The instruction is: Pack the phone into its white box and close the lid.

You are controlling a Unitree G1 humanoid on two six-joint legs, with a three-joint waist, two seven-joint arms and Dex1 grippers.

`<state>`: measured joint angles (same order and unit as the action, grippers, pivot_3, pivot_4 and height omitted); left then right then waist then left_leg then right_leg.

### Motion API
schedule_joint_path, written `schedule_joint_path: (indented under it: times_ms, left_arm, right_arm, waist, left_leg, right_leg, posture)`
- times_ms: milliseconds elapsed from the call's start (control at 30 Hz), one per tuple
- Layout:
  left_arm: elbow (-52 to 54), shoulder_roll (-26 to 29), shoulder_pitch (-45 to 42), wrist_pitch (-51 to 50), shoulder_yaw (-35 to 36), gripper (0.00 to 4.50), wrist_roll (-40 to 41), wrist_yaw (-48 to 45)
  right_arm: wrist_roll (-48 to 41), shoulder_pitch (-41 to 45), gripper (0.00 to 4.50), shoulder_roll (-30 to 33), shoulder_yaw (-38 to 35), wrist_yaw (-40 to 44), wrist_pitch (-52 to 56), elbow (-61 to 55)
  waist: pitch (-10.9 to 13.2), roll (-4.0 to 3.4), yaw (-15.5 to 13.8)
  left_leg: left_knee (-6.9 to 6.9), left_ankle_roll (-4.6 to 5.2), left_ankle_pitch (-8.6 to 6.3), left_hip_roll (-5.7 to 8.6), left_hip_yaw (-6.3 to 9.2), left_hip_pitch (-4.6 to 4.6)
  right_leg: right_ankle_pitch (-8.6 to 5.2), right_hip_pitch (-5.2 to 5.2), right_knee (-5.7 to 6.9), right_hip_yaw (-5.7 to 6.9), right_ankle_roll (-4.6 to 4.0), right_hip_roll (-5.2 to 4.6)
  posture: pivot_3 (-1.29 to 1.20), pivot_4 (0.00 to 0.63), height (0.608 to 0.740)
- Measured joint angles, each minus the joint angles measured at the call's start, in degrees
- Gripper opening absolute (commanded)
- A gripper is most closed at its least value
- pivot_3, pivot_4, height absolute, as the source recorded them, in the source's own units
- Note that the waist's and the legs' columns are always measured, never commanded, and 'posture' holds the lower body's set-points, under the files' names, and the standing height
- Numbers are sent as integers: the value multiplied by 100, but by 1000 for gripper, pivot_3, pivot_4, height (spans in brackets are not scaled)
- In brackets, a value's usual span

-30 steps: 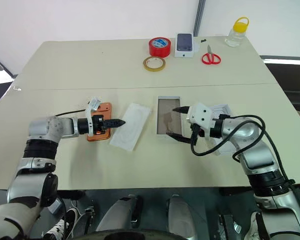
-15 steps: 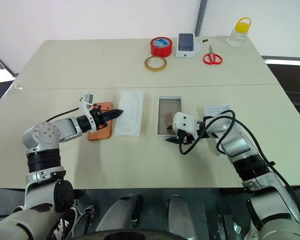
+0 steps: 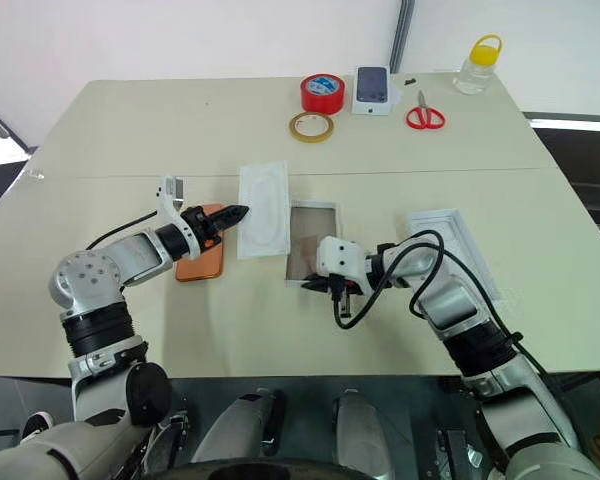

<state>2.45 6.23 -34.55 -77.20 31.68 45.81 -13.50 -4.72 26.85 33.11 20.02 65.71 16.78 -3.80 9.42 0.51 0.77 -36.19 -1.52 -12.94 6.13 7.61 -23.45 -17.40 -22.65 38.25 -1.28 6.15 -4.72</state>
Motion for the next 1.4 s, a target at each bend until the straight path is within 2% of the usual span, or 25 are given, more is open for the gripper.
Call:
schedule_joint_path:
  times_ms: [67, 167, 233, 333, 500, 600, 700, 1100, 1200, 1400]
  left_arm:
    - [21, -30, 35, 7, -24, 0, 40, 70]
    - [35, -137, 55, 31, -87, 0, 69, 190]
    - [87, -225, 90, 71, -165, 0, 84, 271]
    - [112, -333, 128, 172, -258, 0, 97, 393]
    - [281, -463, 292, 307, -513, 0, 94, 537]
    - [385, -596, 400, 445, -712, 0, 94, 637]
    - [421, -710, 504, 552, -895, 0, 93, 710]
    - [537, -835, 844, 753, -1266, 0, 102, 910]
    - [618, -895, 936, 751, -1305, 992, 114, 951]
    - [667, -837, 948, 788, -1466, 3942, 110, 951]
  right_arm:
    - [-11, -8, 17, -34, 4, -22, 68, -117]
    - [-57, -8, 856, -44, 1, -61, 268, -201]
    - [-99, -8, 1740, -65, 1, -105, 366, -241]
    - [-174, -70, 3297, -39, -64, -172, 508, -371]
    - [-567, -249, 3297, 441, -573, -100, 841, -695]
    - [-635, -405, 3297, 959, -1003, 2, 693, -621]
    - [-636, -462, 3297, 1165, -1249, 3, 381, -251]
    - [-261, -220, 3297, 1012, -1412, -627, -634, 946]
    - [-207, -155, 3338, 970, -1412, -720, -825, 1157]
    - [-180, -26, 3338, 878, -1407, -742, -948, 1204]
  waist:
    - [0, 0, 1]
    - [0, 1, 1]
    - [0, 1, -3]
    - [0, 1, -4]
    - [0, 2, -20]
    - [1, 4, -32]
    - [2, 6, -5]
    - [3, 7, -22]
    - [3, 7, -24]
    - [3, 7, -8]
  left_leg:
    - [1, 0, 0, -1, 0, 0]
    - [1, 0, 0, -1, 0, 0]
    - [1, 0, 0, -1, 0, 0]
    - [1, 0, 0, -1, 0, 0]
    - [1, 1, 0, 1, 0, 0]
    - [2, 3, -2, 1, -1, 0]
    - [2, 3, -2, -2, -3, 2]
    - [1, 2, -1, 0, -6, 3]
    - [2, 2, -1, -1, -6, 3]
    - [2, 2, -1, -3, -6, 3]
  right_leg:
    - [0, -1, 0, 0, 0, 2]
    - [0, 0, 0, 0, 0, 1]
    - [0, 0, 0, 0, 0, 1]
    - [0, 0, 0, 0, 0, 1]
    - [0, 4, -5, 1, 0, 0]
    - [0, 8, -12, 2, 0, -1]
    - [0, 9, -10, 1, 0, 2]
    - [0, 10, -10, -1, 0, 0]
    - [0, 9, -11, -1, 0, 1]
    - [0, 9, -9, -1, 0, 3]
  posture:
    - [0, 150, 740]
    - [0, 150, 740]
    - [0, 150, 740]
    - [0, 150, 740]
    - [0, 150, 740]
    - [0, 150, 740]
    - [0, 150, 740]
    - [0, 150, 740]
    - [0, 150, 740]
    - [0, 150, 740]
